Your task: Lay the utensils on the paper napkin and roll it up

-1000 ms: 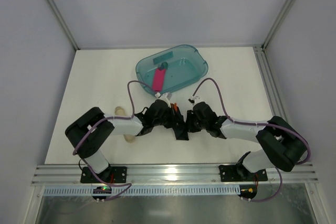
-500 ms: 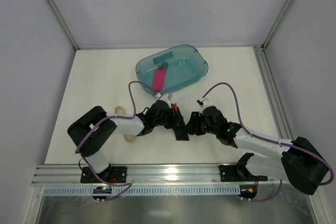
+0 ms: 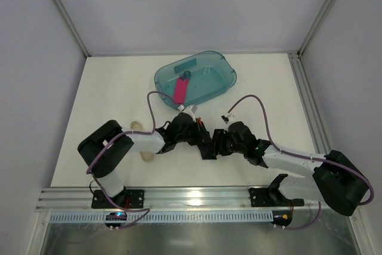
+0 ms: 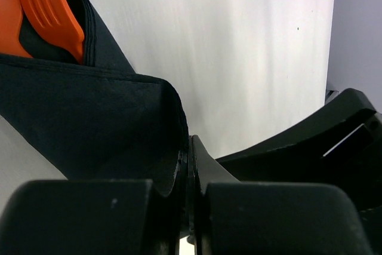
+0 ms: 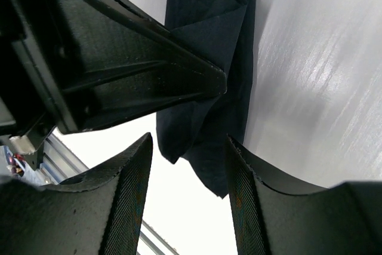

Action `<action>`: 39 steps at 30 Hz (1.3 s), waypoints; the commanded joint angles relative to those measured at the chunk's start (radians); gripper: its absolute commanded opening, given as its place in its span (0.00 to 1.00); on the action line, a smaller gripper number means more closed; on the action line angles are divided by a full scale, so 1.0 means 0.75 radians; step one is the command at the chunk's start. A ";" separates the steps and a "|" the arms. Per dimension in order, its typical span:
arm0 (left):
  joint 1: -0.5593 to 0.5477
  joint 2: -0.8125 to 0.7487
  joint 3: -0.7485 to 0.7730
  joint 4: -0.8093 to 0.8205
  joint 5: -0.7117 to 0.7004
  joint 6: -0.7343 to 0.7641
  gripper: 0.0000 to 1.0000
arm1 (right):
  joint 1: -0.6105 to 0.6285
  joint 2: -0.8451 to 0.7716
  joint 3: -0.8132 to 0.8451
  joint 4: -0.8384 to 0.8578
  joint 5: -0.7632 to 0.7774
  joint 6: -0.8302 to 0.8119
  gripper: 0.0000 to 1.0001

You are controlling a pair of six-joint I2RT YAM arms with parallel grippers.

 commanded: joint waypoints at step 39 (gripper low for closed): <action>0.014 -0.283 -0.052 -0.233 0.006 0.099 0.29 | 0.032 0.172 -0.049 0.236 0.110 0.139 0.06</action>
